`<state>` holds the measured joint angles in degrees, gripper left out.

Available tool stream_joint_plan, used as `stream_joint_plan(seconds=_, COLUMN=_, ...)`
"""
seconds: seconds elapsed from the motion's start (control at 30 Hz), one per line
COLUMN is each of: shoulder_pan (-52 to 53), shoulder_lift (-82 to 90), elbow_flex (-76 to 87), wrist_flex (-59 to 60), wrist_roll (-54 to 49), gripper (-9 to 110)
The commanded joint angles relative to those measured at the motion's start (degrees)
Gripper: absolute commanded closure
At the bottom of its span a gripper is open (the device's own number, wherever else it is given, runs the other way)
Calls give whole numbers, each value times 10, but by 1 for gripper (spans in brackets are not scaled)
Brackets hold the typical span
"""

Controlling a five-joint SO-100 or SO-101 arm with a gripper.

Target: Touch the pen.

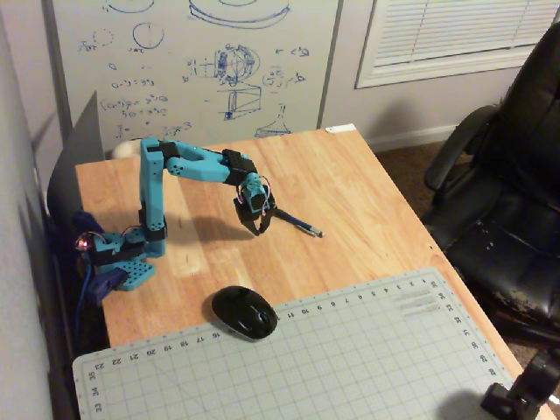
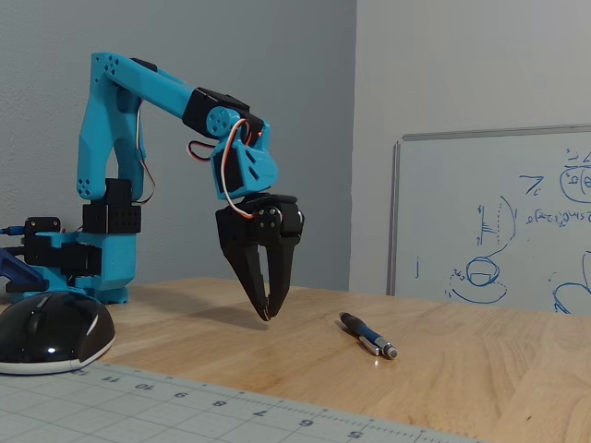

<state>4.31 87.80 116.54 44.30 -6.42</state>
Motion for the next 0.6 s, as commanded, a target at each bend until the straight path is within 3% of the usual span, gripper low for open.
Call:
stream_joint_plan(seconds=0.0, shoulder_pan=-93, shoulder_lift=1001, elbow_flex=624, wrist_flex=210, wrist_roll=58, gripper=101)
stream_joint_plan(seconds=0.57, shoulder_pan=-93, shoulder_lift=1007, elbow_flex=624, wrist_flex=210, wrist_roll=58, gripper=101)
